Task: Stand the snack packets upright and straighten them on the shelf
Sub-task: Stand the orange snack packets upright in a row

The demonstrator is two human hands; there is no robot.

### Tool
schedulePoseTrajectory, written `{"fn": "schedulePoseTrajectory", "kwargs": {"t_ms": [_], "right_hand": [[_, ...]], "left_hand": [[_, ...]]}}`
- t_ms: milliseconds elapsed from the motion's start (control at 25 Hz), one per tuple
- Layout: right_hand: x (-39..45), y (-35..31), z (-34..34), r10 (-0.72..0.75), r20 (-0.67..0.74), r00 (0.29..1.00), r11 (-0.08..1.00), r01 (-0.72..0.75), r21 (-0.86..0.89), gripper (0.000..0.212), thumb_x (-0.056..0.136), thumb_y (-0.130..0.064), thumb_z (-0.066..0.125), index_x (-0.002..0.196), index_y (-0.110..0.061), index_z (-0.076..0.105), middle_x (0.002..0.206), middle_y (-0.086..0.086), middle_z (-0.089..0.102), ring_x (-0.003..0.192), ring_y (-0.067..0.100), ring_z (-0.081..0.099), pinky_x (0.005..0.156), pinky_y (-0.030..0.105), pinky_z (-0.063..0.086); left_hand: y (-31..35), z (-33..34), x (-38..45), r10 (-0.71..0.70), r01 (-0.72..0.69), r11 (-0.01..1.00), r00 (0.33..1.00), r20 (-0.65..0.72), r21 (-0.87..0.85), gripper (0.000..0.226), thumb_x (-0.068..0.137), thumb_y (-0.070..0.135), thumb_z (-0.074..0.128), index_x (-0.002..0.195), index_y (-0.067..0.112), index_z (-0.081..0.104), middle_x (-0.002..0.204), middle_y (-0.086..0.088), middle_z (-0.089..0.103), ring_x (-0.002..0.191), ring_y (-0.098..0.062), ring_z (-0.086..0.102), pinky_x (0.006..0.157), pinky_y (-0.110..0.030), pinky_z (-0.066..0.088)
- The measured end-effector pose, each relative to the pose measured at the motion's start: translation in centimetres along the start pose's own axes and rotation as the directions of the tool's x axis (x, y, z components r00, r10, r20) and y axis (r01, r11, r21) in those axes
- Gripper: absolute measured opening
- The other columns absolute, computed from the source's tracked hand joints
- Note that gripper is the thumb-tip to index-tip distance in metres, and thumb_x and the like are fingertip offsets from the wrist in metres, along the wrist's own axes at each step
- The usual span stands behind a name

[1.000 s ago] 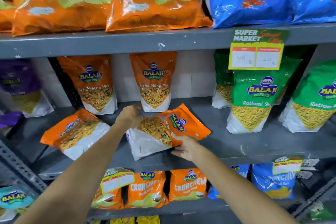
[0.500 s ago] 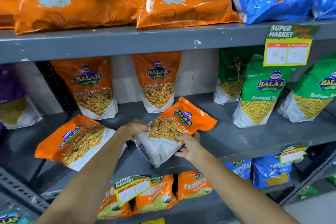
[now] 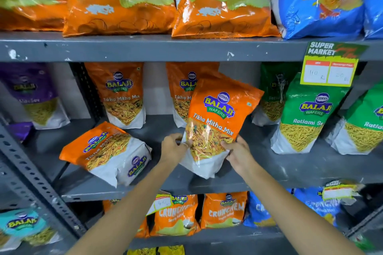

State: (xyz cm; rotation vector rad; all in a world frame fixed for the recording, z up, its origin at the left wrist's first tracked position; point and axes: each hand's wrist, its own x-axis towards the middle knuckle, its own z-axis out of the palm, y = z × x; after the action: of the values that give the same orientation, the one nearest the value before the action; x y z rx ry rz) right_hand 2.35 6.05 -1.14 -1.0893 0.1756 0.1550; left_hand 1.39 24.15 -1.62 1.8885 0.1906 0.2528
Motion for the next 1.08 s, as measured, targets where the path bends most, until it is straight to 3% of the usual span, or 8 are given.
{"fn": "schedulePoseTrajectory", "kwargs": {"t_ms": [160, 320, 480, 680, 800, 880, 960, 1080], "right_hand": [[0.7, -1.5, -0.8, -0.006, 0.072, 0.997, 0.995, 0.013, -0.1, 0.043, 0.078, 0.016, 0.054, 0.113, -0.009, 0.05, 0.1, 0.007, 0.063, 0.107, 0.031, 0.055, 0.094, 0.048, 0.046], [1.7, -1.3, -0.9, 0.009, 0.105, 0.994, 0.991, 0.005, -0.131, 0.042, 0.077, 0.017, 0.054, 0.107, -0.013, 0.052, 0.101, 0.007, 0.063, 0.11, 0.03, 0.054, 0.099, 0.049, 0.043], [2.8, -1.1, 0.2, 0.008, 0.157, 0.988, 0.98, 0.024, -0.2, 0.044, 0.077, 0.017, 0.054, 0.098, -0.021, 0.055, 0.101, 0.005, 0.063, 0.11, 0.028, 0.054, 0.099, 0.047, 0.044], [5.4, -1.1, 1.5, 0.032, 0.151, 0.988, 0.938, 0.022, -0.345, 0.044, 0.08, 0.01, 0.056, 0.106, -0.025, 0.052, 0.113, 0.008, 0.062, 0.113, 0.027, 0.055, 0.101, 0.05, 0.044], [6.5, -0.6, 1.5, 0.069, 0.137, 0.988, 0.899, -0.002, -0.437, 0.042, 0.081, 0.007, 0.057, 0.104, -0.028, 0.052, 0.113, 0.006, 0.064, 0.113, 0.024, 0.055, 0.101, 0.051, 0.043], [6.6, -0.4, 1.4, 0.079, 0.117, 0.99, 0.881, -0.014, -0.474, 0.042, 0.08, 0.006, 0.057, 0.106, -0.026, 0.053, 0.112, 0.005, 0.064, 0.112, 0.024, 0.056, 0.1, 0.051, 0.044], [5.8, -0.4, 1.3, -0.014, 0.076, 0.997, 0.87, 0.05, -0.49, 0.043, 0.077, 0.01, 0.054, 0.107, -0.021, 0.052, 0.109, 0.004, 0.063, 0.109, 0.023, 0.056, 0.091, 0.042, 0.048], [3.6, -0.5, 1.5, -0.357, -0.05, 0.933, 0.836, 0.296, -0.461, 0.042, 0.073, 0.011, 0.052, 0.11, -0.009, 0.052, 0.112, 0.007, 0.061, 0.103, 0.021, 0.056, 0.083, 0.034, 0.048]], "left_hand": [[0.6, 1.0, -2.0, 0.064, -0.066, 0.998, 0.992, -0.105, -0.015, 0.007, 0.083, 0.012, 0.065, 0.078, 0.007, 0.066, 0.077, -0.012, 0.062, 0.072, -0.022, 0.054, 0.061, -0.028, 0.041], [0.4, 1.5, -2.7, 0.064, -0.068, 0.998, 0.982, -0.179, -0.013, 0.014, 0.082, 0.009, 0.065, 0.084, -0.005, 0.067, 0.074, -0.01, 0.061, 0.066, -0.02, 0.051, 0.054, -0.025, 0.037], [-0.3, 1.6, -2.0, 0.031, -0.022, 0.999, 0.966, -0.256, 0.038, 0.009, 0.082, 0.006, 0.063, 0.077, -0.001, 0.061, 0.061, 0.002, 0.047, 0.062, -0.017, 0.045, 0.047, -0.021, 0.03], [-1.7, 2.6, -0.3, -0.002, 0.021, 0.998, 0.96, -0.279, 0.063, 0.017, 0.083, 0.003, 0.061, 0.077, 0.008, 0.046, 0.077, -0.006, 0.047, 0.076, -0.021, 0.045, 0.061, -0.025, 0.029], [-2.8, 3.4, -0.3, -0.028, 0.043, 0.997, 0.971, -0.238, 0.057, 0.009, 0.086, 0.004, 0.057, 0.093, 0.002, 0.051, 0.092, -0.008, 0.049, 0.089, -0.02, 0.047, 0.066, -0.027, 0.034], [-3.1, 3.5, -0.8, -0.052, 0.062, 0.997, 0.976, -0.213, 0.04, 0.019, 0.087, 0.004, 0.055, 0.105, -0.001, 0.05, 0.099, -0.006, 0.048, 0.096, -0.017, 0.046, 0.076, -0.029, 0.037], [-3.2, 3.2, -1.4, -0.069, 0.066, 0.998, 0.98, -0.185, -0.023, 0.028, 0.086, -0.001, 0.055, 0.113, 0.0, 0.047, 0.105, -0.004, 0.05, 0.103, -0.017, 0.048, 0.083, -0.028, 0.041], [-3.0, 2.0, -2.2, -0.039, 0.022, 0.997, 0.971, -0.235, -0.074, 0.038, 0.083, -0.006, 0.054, 0.119, 0.0, 0.043, 0.109, -0.007, 0.05, 0.107, -0.025, 0.053, 0.088, -0.031, 0.048]]}}
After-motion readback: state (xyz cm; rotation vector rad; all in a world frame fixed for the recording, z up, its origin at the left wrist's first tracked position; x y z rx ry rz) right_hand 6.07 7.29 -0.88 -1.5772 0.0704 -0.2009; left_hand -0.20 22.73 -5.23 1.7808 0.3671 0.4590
